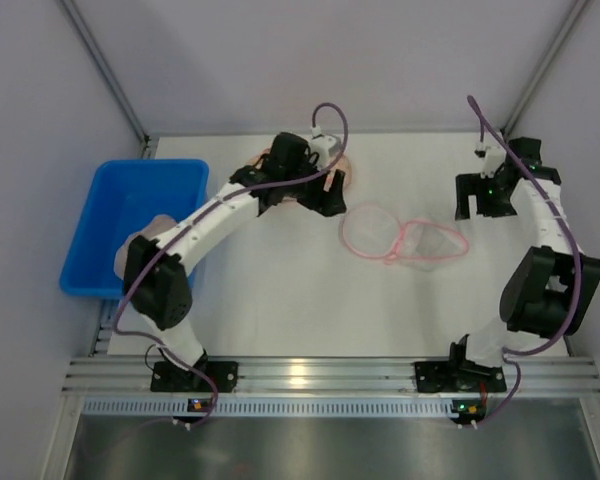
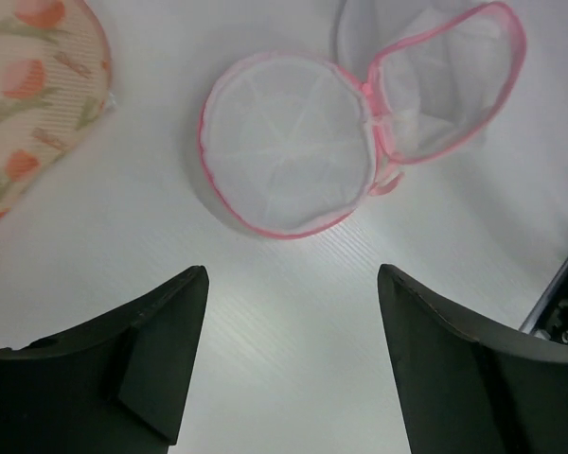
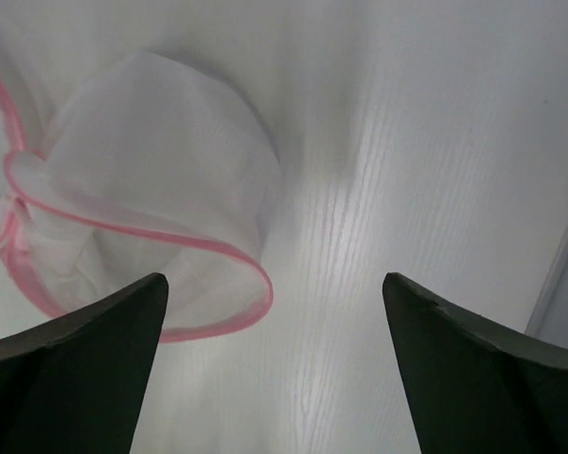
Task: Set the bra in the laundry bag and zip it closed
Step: Adjust the laundry bag at the center of the board, then pick up the bra from the bin.
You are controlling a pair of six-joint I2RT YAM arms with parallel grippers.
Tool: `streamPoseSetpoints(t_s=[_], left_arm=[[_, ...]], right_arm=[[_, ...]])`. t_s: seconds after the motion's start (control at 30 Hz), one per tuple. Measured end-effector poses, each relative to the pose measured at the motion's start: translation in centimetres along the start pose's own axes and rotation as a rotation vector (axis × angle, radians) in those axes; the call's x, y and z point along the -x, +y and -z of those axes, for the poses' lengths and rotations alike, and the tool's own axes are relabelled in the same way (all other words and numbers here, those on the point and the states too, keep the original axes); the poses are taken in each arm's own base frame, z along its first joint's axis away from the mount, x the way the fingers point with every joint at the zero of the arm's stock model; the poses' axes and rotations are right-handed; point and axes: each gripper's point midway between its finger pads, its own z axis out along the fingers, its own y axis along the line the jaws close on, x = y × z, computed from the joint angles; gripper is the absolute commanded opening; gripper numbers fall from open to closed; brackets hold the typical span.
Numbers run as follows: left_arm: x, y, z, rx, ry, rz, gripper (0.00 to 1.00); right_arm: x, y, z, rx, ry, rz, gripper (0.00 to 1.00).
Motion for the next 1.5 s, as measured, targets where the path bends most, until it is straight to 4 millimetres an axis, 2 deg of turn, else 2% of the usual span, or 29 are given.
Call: streamPoseSetpoints(t_s=[0.07, 0.13, 0.2, 0.27, 0.33, 0.43, 0.6, 0.7, 0.77, 0.87, 0.97, 1.1, 1.2, 1.3, 1.5], left_arm=[[2.4, -0.2, 4.9, 0.018, -0.069, -0.042, 0.79], [3.8, 1.2, 9.3, 0.066, -0.123, -0.052, 0.79], [4.3, 4.3, 13.6, 0.154, -0.162, -0.028, 0.77], [3.3, 8.5, 17.7, 0.27, -0.17, 0.022, 0.76], [1.0, 13.1, 21.7, 0.398, -0.152, 0.089, 0.74], [-4.2, 18.1, 26.2, 0.542, -0.084, 0.191, 0.7], [-11.6, 23.1, 31.5, 0.71, 0.034, 0.339, 0.68], [-14.0, 25.1, 32.4, 0.742, 0.083, 0.415, 0.62], [-15.5, 26.6, 32.2, 0.754, 0.126, 0.468, 0.59], [-17.8, 28.6, 31.8, 0.781, 0.185, 0.559, 0.52], [-19.8, 30.1, 32.0, 0.802, 0.212, 0.645, 0.49], [-22.9, 33.1, 34.5, 0.868, 0.204, 0.759, 0.5], [-24.9, 34.9, 36.6, 0.938, 0.199, 0.783, 0.53], [-25.6, 35.7, 36.8, 0.961, 0.2, 0.748, 0.52], [-27.3, 36.8, 35.5, 0.974, 0.222, 0.661, 0.53]], right_arm=[[1.9, 0.3, 2.1, 0.01, -0.068, 0.011, 0.99], [3.4, 0.8, 4.2, 0.026, -0.128, 0.021, 0.99], [4.4, 1.5, 5.9, 0.046, -0.17, 0.027, 1.0], [5.0, 2.5, 7.1, 0.072, -0.195, 0.036, 1.0], [5.2, 3.6, 7.5, 0.101, -0.201, 0.046, 0.99], [4.8, 6.0, 7.3, 0.15, -0.173, 0.069, 0.99], [4.6, 10.3, 6.9, 0.219, -0.149, 0.121, 0.99], [3.5, 12.4, 6.0, 0.256, -0.111, 0.142, 0.99], [2.9, 13.3, 5.5, 0.273, -0.083, 0.15, 0.99], [2.4, 14.0, 4.7, 0.287, -0.055, 0.155, 0.99], [2.2, 14.1, 4.4, 0.289, -0.044, 0.15, 0.99], [2.0, 14.2, 4.3, 0.297, -0.041, 0.149, 0.99], [1.4, 14.2, 3.9, 0.302, -0.025, 0.146, 0.99], [1.0, 14.3, 3.7, 0.306, -0.012, 0.143, 0.99], [1.0, 14.3, 3.7, 0.307, -0.012, 0.144, 1.0]])
